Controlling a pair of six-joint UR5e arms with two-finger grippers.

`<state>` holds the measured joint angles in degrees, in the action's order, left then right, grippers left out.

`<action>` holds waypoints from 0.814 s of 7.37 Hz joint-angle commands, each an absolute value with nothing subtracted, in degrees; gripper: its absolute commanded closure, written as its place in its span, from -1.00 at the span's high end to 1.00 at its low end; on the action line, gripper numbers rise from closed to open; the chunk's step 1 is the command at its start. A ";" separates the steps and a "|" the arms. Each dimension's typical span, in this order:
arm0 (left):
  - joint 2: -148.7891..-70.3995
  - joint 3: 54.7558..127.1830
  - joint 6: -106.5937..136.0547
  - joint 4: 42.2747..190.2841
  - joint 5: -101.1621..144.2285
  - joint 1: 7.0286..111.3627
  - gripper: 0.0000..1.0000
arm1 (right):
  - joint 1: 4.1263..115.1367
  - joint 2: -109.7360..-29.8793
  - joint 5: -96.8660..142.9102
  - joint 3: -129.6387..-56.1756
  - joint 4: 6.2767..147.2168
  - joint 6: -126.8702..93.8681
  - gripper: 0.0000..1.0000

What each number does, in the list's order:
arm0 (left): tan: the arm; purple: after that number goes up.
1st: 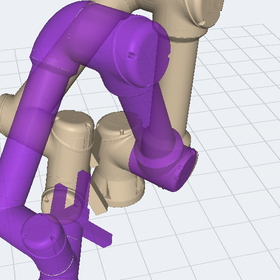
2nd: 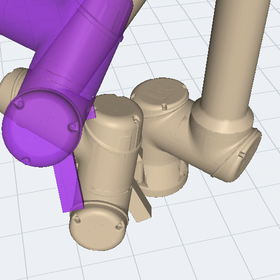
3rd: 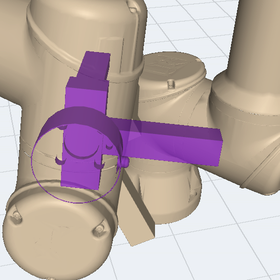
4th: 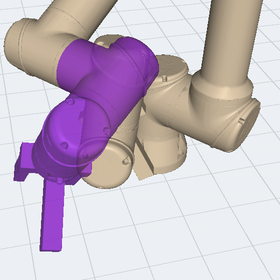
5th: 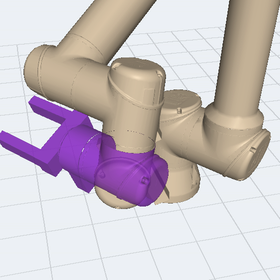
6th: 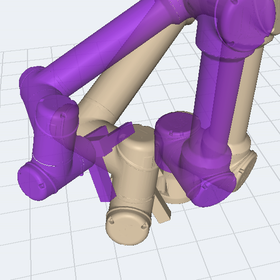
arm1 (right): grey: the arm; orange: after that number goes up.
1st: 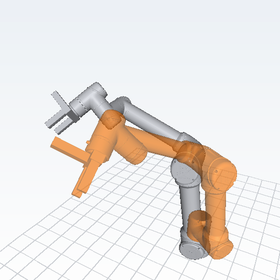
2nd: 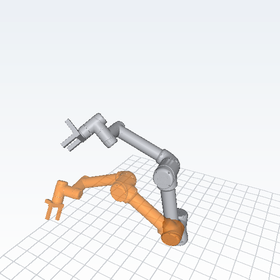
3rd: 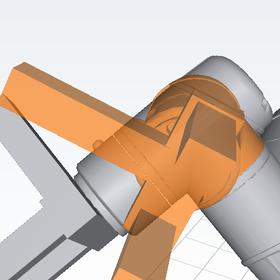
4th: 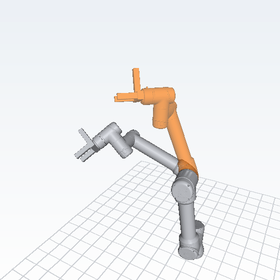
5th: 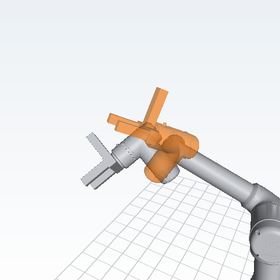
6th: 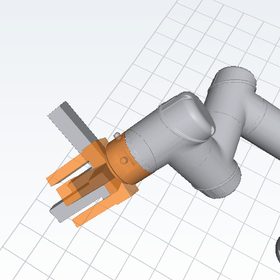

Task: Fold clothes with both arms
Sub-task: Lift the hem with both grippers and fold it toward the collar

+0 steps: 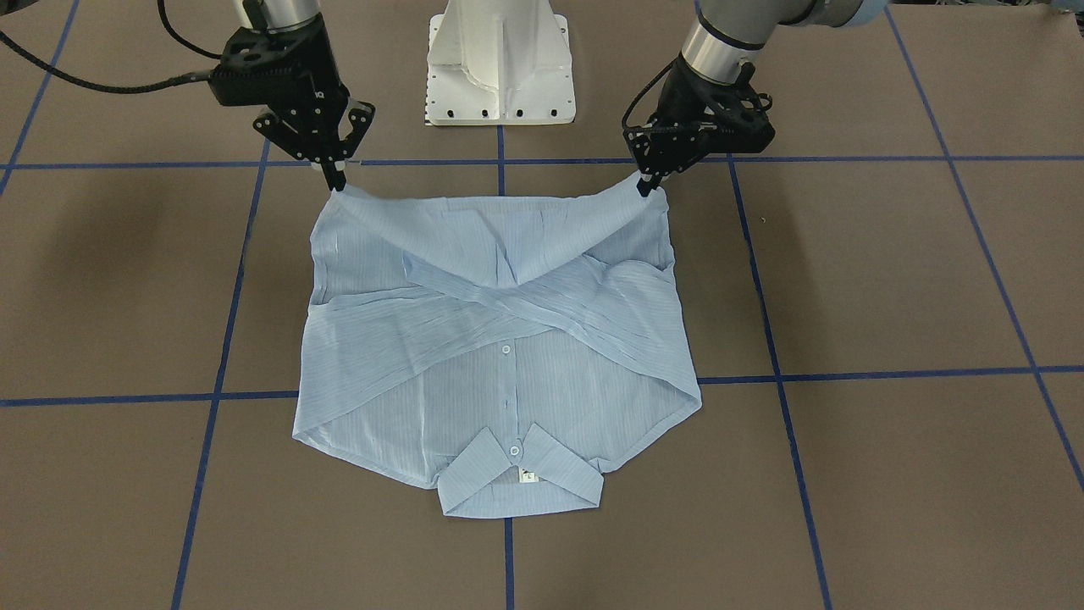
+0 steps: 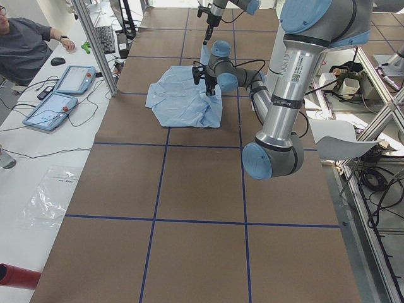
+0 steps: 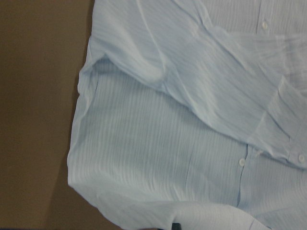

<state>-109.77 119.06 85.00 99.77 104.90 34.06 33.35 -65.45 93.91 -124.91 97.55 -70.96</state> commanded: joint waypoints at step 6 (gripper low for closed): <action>-119.60 91.28 78.15 111.43 95.54 37.97 -1.00 | 40.78 -60.82 93.43 -99.25 80.26 -67.06 -1.00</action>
<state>-117.81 97.56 79.71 108.28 96.27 37.57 40.48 -60.85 93.52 -102.34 82.69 -67.48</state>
